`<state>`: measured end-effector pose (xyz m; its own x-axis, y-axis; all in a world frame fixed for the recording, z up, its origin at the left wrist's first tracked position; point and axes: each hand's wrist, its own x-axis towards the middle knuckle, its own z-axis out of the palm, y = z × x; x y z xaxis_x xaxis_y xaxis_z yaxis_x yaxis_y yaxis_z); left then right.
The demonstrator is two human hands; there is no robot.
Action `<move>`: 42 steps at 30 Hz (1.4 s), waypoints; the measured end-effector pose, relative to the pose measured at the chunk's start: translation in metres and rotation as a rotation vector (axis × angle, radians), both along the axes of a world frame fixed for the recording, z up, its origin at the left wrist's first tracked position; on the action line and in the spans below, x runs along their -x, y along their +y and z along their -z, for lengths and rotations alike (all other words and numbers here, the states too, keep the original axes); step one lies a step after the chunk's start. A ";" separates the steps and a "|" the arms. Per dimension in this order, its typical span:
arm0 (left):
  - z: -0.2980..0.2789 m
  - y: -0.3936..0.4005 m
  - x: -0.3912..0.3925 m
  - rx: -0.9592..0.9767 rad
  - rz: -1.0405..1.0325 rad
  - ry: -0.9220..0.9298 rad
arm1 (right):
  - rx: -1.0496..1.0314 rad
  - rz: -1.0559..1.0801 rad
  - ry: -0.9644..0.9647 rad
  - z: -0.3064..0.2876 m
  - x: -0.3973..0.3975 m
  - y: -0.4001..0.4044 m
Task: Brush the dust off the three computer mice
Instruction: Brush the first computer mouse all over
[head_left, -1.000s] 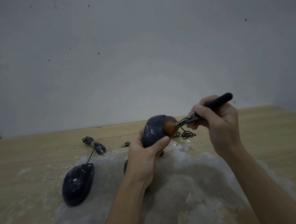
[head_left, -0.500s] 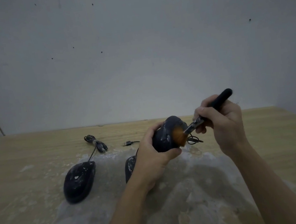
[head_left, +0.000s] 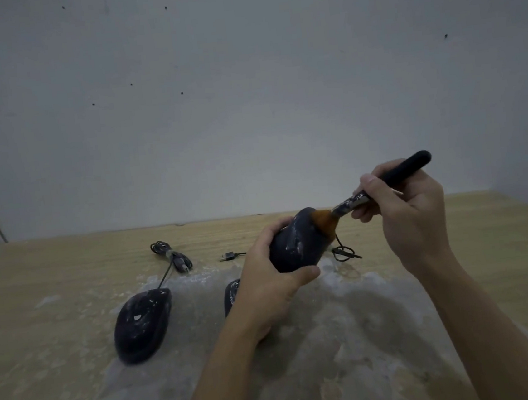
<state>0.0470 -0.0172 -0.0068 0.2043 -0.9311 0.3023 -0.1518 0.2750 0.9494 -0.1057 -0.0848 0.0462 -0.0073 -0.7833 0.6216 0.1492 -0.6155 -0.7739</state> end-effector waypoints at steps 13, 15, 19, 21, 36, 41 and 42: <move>0.007 -0.004 0.000 -0.076 -0.033 -0.059 | 0.225 -0.102 0.267 -0.010 -0.001 0.013; 0.007 -0.004 0.001 -0.056 -0.036 -0.080 | 0.111 -0.299 0.317 -0.012 -0.001 0.015; 0.008 -0.003 0.002 -0.039 -0.068 -0.090 | 0.109 -0.134 0.331 -0.005 -0.001 0.008; 0.005 -0.002 0.000 -0.031 -0.091 -0.124 | 0.136 -0.032 0.276 -0.006 0.002 0.005; 0.000 0.001 0.000 0.085 -0.154 -0.428 | 0.043 -0.199 0.253 -0.009 -0.001 0.011; -0.001 0.002 0.000 0.116 -0.180 -0.469 | 0.093 -0.034 0.185 -0.009 -0.003 0.010; -0.001 0.001 0.000 0.125 -0.189 -0.483 | 0.039 -0.137 0.177 -0.010 -0.003 0.011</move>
<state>0.0474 -0.0159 -0.0057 0.1751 -0.8420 0.5103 -0.6218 0.3072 0.7204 -0.1032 -0.0736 0.0565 0.2092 -0.7446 0.6338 0.0973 -0.6291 -0.7712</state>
